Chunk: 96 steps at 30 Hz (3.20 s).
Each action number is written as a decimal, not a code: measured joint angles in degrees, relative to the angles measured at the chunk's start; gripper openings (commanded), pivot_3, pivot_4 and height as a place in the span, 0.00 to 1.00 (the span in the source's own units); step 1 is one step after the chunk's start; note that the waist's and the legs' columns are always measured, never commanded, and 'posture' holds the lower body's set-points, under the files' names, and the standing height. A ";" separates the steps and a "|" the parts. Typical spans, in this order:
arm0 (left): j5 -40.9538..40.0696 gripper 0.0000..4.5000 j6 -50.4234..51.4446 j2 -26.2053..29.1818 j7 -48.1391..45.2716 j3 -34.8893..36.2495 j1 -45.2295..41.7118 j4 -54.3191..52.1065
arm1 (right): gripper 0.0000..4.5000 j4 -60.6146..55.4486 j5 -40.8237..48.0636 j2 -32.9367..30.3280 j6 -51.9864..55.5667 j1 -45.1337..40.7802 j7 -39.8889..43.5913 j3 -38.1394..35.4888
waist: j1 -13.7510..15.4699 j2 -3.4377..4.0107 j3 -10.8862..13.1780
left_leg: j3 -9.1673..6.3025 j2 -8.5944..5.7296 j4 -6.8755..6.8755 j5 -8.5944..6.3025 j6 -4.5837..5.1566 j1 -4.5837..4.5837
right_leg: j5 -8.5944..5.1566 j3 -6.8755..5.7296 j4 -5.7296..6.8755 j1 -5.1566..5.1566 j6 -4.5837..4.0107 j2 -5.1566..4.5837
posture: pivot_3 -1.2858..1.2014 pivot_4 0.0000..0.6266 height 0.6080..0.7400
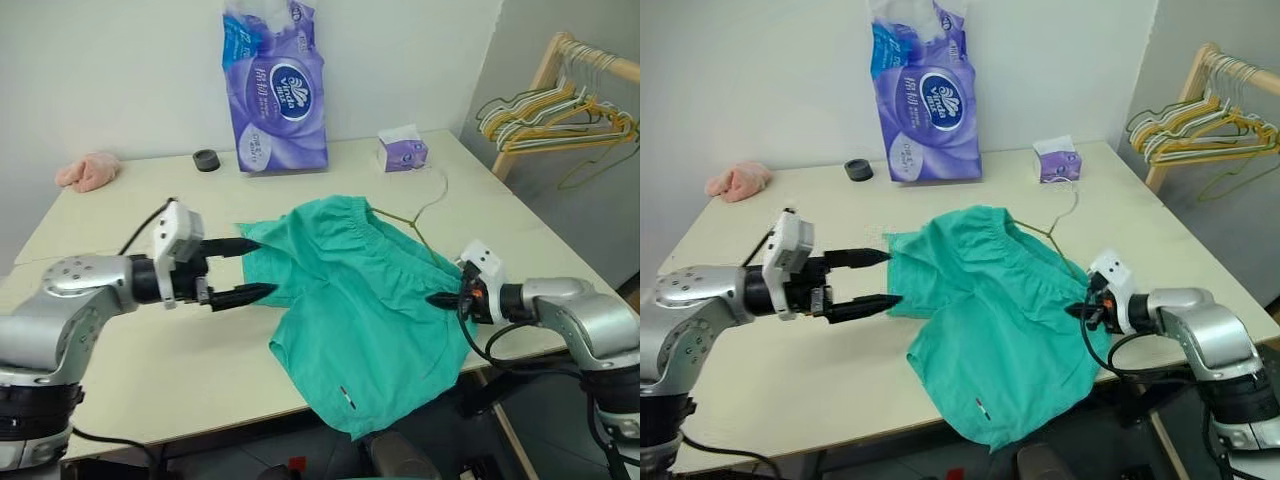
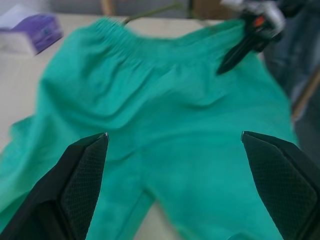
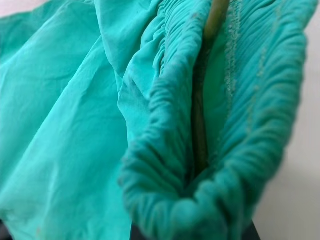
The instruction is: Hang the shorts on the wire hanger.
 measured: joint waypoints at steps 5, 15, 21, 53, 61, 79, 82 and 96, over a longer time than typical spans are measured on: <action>-1.97 1.00 2.31 -2.82 -2.98 -5.55 -6.43 -0.69 | 0.00 -8.27 3.81 2.15 9.73 6.61 -7.02 -9.48 | -1.56 0.08 0.05 | 0.05 0.09 -0.05 0.00 0.01 0.01 | -0.14 0.06 -0.03 -0.03 0.22 0.29 | 0.32 0.09 1.00; 3.52 1.00 -3.22 -13.79 -7.71 -15.65 -16.38 7.58 | 0.00 -19.93 7.44 2.87 31.54 14.70 -15.93 -33.07 | -5.47 0.32 0.28 | 0.27 0.08 -0.09 -0.23 0.37 -0.02 | -0.32 0.25 -0.28 0.03 0.46 0.49 | 0.26 0.16 1.00; 10.60 1.00 -8.33 -23.66 -3.73 -20.59 -20.89 12.61 | 0.00 -19.78 7.09 1.58 31.55 17.14 -22.24 -44.49 | -9.77 0.42 0.64 | 0.58 0.00 -0.08 -0.44 0.69 0.01 | -0.46 0.48 -0.35 0.11 0.70 0.38 | 0.25 0.19 1.00; 29.35 1.00 -21.14 -44.88 13.73 -26.16 -33.83 27.08 | 0.00 42.52 -4.73 -27.36 22.14 -35.37 -28.37 -14.39 | -18.62 0.07 6.89 | 2.27 -0.50 -0.05 -1.08 1.69 0.44 | -0.65 1.99 -0.38 0.28 1.50 -0.21 | 0.27 0.34 1.00; 30.01 1.00 -24.24 -48.91 15.02 -24.98 -41.90 35.14 | 0.00 45.98 -5.96 -27.24 22.07 -39.61 -28.47 -13.06 | -18.82 0.14 6.97 | 2.49 -0.97 -0.05 -1.08 1.70 0.42 | -0.68 2.09 -0.46 0.29 2.07 -0.72 | 0.27 0.33 1.00; 30.87 1.00 -25.71 -50.14 15.11 -24.48 -41.95 37.06 | 0.00 64.73 -13.21 -28.75 11.31 -54.32 -24.61 -3.88 | -19.20 0.24 7.35 | 3.43 -1.22 -0.05 -1.12 1.75 0.54 | -0.47 3.23 -0.72 0.22 2.66 -0.98 | 0.27 0.33 1.00; 30.99 1.00 -25.72 -50.29 15.15 -24.48 -41.94 37.05 | 0.00 68.14 -14.99 -28.77 11.14 -54.26 -22.40 -1.76 | -19.17 0.25 7.37 | 3.49 -1.22 -0.06 -1.12 1.76 0.56 | -0.46 3.24 -0.72 0.22 2.68 -0.98 | 0.27 0.33 1.00; 32.08 1.00 -25.56 -50.46 15.24 -24.48 -41.93 37.05 | 0.00 66.01 -14.91 -28.78 14.55 -50.39 -17.11 -2.01 | -19.03 0.02 7.50 | 3.59 -1.22 -0.05 -1.15 1.77 0.71 | -0.41 3.25 -0.81 0.35 2.82 -0.98 | 0.28 0.34 1.00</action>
